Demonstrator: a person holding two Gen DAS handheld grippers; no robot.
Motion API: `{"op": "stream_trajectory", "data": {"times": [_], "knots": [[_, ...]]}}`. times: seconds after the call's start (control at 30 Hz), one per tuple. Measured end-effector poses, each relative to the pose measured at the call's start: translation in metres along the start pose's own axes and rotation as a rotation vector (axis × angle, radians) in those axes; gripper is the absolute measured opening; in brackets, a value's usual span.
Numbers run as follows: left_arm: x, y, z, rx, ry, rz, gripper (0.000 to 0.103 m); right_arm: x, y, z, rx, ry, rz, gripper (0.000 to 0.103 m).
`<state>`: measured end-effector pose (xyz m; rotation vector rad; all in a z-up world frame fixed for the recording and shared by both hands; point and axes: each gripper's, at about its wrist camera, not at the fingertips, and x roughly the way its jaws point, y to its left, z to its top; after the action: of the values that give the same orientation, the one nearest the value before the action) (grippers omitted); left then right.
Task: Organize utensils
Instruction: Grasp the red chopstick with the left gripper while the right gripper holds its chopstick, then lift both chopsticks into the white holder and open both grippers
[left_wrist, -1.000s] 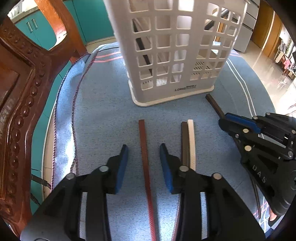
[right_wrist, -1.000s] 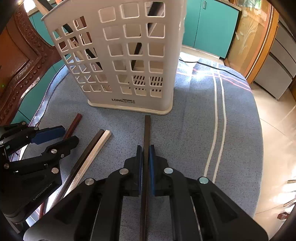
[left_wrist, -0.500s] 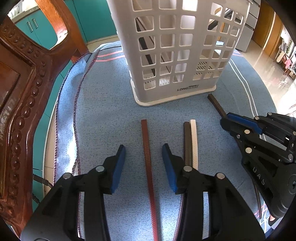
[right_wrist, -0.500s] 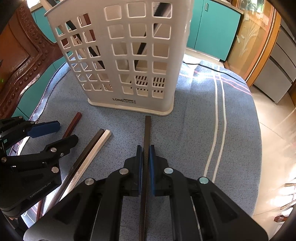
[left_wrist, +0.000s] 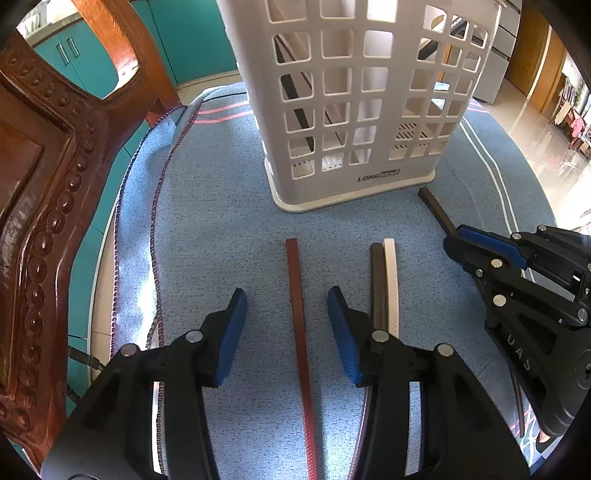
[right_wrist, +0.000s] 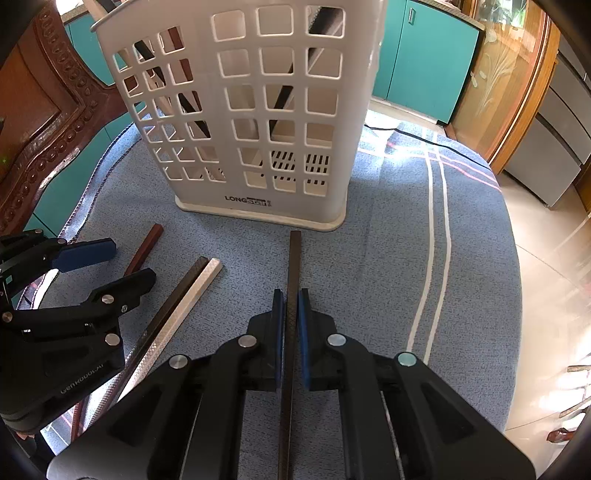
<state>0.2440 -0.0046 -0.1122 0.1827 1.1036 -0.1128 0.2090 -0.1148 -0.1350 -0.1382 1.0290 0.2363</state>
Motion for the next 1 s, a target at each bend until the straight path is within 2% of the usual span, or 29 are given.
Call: {"op": "stream_trajectory", "data": {"times": [0.27,0.4,0.5,0.7,0.87,1.0], "knots": [[0.0,0.0,0.0,-0.002,-0.002,-0.008,0.044,-0.002,-0.003,0.001,0.002,-0.002,0.004,0.009],[0.0,-0.005,0.0,0.004,-0.002,-0.058,0.019,-0.002,-0.009,0.002,0.024,0.0,0.024,0.008],[0.0,-0.012,0.0,0.02,-0.011,-0.069,0.008,-0.002,-0.013,0.003,0.04,-0.002,0.033,0.007],[-0.004,-0.01,0.001,-0.004,-0.037,-0.071,0.007,-0.01,-0.024,0.005,0.072,-0.023,0.038,0.007],[-0.034,-0.004,0.004,-0.043,-0.114,-0.106,0.007,-0.036,-0.036,0.008,0.097,-0.072,0.055,0.007],[-0.066,0.002,0.003,-0.049,-0.202,-0.154,0.007,-0.072,-0.043,0.009,0.099,-0.163,0.095,0.007]]}}
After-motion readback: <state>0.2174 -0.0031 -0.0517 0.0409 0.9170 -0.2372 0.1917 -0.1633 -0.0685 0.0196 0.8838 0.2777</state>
